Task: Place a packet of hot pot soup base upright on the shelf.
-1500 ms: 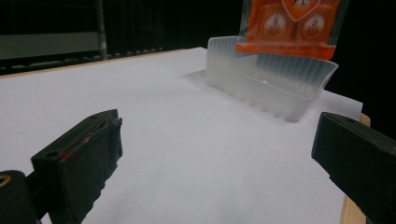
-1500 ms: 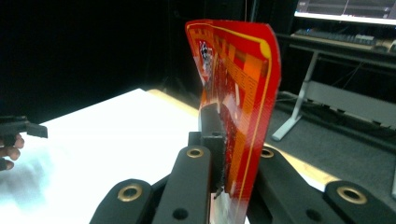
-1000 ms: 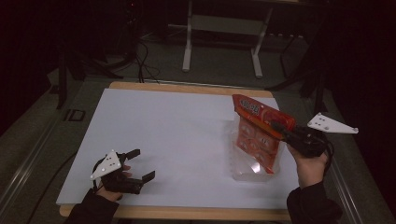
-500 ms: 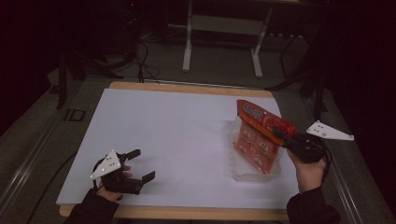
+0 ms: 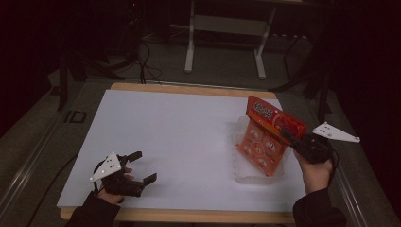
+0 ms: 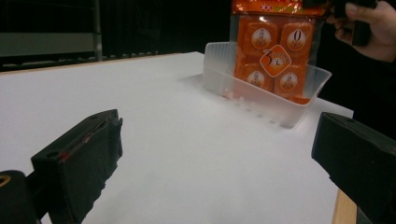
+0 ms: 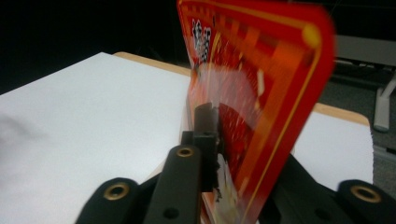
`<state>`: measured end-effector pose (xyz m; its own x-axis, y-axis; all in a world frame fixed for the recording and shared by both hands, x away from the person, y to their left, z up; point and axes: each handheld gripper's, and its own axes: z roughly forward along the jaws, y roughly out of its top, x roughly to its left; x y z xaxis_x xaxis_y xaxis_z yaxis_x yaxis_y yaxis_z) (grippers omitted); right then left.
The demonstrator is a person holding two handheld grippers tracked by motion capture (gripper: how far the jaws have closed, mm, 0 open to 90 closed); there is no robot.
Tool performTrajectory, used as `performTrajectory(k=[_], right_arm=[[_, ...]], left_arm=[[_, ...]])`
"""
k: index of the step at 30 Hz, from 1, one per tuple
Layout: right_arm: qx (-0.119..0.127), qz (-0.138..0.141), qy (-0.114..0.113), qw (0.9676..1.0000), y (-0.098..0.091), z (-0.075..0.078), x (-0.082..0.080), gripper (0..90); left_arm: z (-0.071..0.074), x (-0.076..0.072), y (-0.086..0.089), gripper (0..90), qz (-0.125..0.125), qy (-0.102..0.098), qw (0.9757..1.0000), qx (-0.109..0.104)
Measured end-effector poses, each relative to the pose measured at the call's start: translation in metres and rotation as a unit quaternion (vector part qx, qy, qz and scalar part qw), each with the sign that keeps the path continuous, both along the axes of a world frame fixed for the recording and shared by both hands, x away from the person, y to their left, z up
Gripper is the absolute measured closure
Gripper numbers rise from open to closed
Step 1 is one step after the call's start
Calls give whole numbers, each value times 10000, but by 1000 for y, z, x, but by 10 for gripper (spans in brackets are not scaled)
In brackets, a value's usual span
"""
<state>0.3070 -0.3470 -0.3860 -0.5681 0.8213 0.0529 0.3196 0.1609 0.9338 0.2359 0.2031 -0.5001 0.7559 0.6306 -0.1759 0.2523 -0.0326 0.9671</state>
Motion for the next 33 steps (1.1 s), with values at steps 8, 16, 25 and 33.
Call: performTrajectory(k=[8, 16, 25, 33], right_arm=[[16, -169, 194, 9997, -5, -6, -2, 586], [-103, -629, 229, 9977, -8, -13, -8, 280], [-115, -902, 344, 9953, -15, -25, -18, 157], [-271, -1079, 511, 9925, -18, -31, -35, 158]], left_arm=[[0, 0, -1, 21, -24, 25, 10000, 22], [-1, 0, -1, 21, -34, 34, 10000, 20], [-1, 0, -2, 21, -68, 42, 10000, 29], [-1, -1, -2, 21, -91, 50, 9999, 45]])
